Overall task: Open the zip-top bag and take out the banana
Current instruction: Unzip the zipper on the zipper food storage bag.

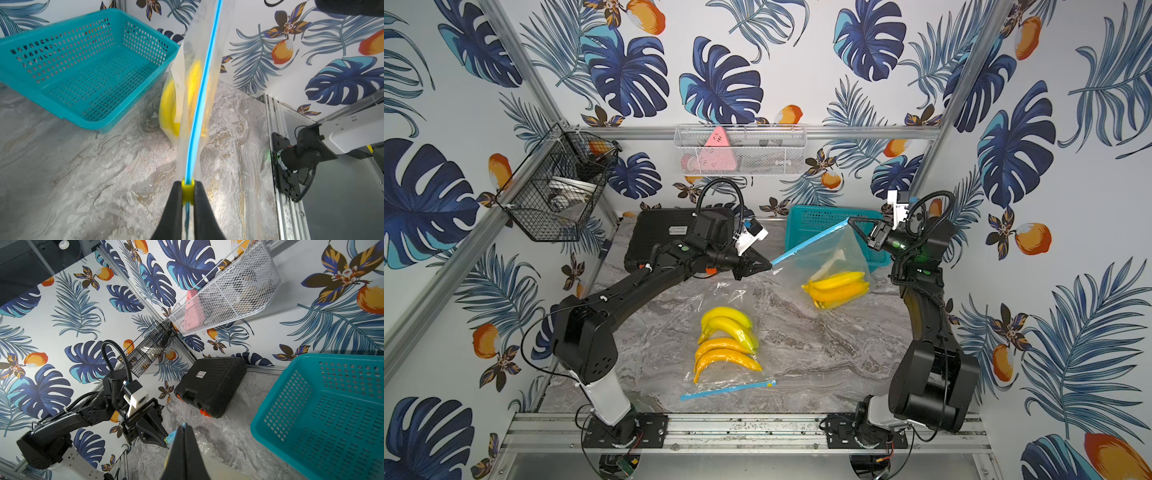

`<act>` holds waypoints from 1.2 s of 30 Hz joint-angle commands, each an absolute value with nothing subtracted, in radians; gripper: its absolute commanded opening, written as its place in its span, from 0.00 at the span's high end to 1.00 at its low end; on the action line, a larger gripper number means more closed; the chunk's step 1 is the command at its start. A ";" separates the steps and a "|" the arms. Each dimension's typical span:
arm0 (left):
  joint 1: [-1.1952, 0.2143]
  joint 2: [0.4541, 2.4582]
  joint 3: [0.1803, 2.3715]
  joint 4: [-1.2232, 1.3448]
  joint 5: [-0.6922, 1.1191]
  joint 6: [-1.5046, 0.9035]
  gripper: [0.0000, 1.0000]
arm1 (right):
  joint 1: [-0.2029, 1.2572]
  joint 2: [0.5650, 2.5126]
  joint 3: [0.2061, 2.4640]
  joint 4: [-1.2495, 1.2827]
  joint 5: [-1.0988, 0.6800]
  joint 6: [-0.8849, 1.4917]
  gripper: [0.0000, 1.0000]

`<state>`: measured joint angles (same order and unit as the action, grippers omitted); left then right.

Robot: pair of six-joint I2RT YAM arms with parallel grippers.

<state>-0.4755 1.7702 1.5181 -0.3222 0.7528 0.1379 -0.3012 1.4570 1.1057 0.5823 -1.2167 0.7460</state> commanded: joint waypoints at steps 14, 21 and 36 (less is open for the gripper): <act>-0.459 1.708 1.648 -0.305 0.431 0.122 1.00 | -0.146 1.541 1.234 0.787 -1.107 0.856 1.00; -0.463 1.637 1.604 -0.232 0.403 0.140 1.00 | -0.143 1.589 1.235 0.965 -1.112 0.982 1.00; -0.480 1.404 1.222 -0.300 0.582 0.179 1.00 | -0.159 1.574 0.867 1.514 -1.353 1.371 1.00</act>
<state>-0.4778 1.4246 1.2335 -0.2638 0.5106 0.1574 -0.1574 1.5841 0.8799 1.3945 -1.2743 1.2995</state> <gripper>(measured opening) 0.128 0.049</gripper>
